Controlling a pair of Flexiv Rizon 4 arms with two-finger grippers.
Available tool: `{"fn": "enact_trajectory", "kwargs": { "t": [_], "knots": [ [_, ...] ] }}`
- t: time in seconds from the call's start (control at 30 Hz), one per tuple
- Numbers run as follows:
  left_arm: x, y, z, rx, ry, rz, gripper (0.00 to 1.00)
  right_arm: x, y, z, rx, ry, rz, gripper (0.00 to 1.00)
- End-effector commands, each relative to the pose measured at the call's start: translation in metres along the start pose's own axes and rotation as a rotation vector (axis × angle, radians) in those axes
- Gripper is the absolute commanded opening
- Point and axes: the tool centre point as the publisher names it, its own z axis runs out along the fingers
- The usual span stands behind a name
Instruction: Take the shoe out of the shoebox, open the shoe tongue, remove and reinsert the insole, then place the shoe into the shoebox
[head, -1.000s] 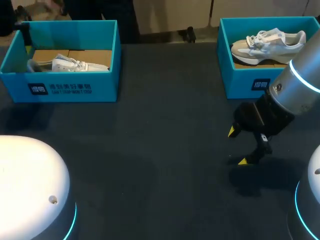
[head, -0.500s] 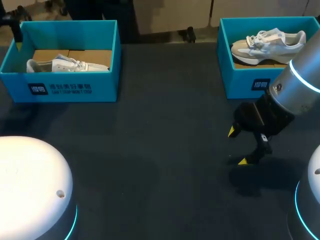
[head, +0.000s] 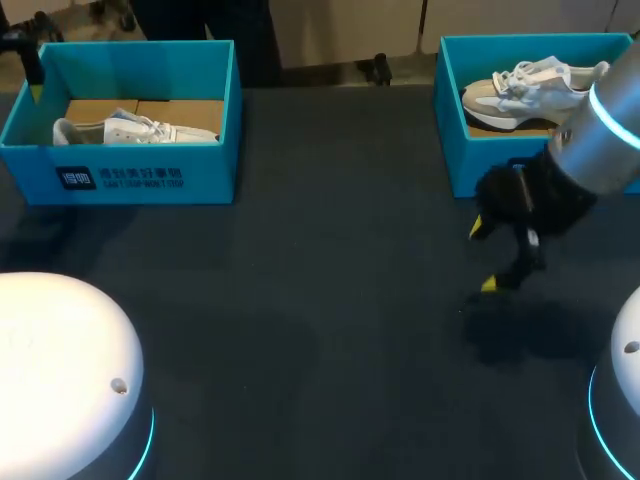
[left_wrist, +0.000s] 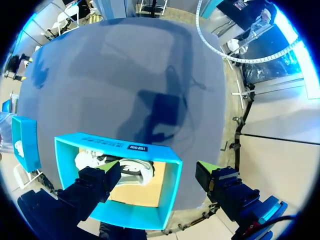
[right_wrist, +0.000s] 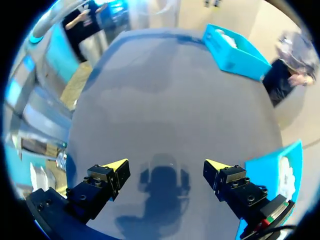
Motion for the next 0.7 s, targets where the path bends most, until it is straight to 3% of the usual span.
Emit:
{"fn": "enact_trajectory", "kwargs": {
  "t": [0.03, 0.1, 0.2, 0.57, 0.7],
  "knots": [
    [0.0, -0.001, 0.0, -0.001, 0.002, 0.001, 1.0, -0.036, 0.011, -0.029, 0.096, -0.001, 0.088, 1.0],
    [0.0, -0.001, 0.0, -0.001, 0.002, 0.001, 1.0, -0.055, 0.006, -0.051, 0.156, -0.043, 0.138, 1.0],
    [0.0, -0.001, 0.0, -0.001, 0.002, 0.001, 1.0, -0.069, -0.003, -0.07, 0.159, -0.057, 0.151, 1.0],
    [0.0, -0.001, 0.0, -0.001, 0.002, 0.001, 1.0, -0.069, -0.003, -0.07, 0.159, -0.057, 0.151, 1.0],
    [0.0, -0.001, 0.0, -0.001, 0.002, 0.001, 1.0, -0.11, -0.025, -0.076, 0.198, -0.069, 0.365, 1.0]
  ]
}}
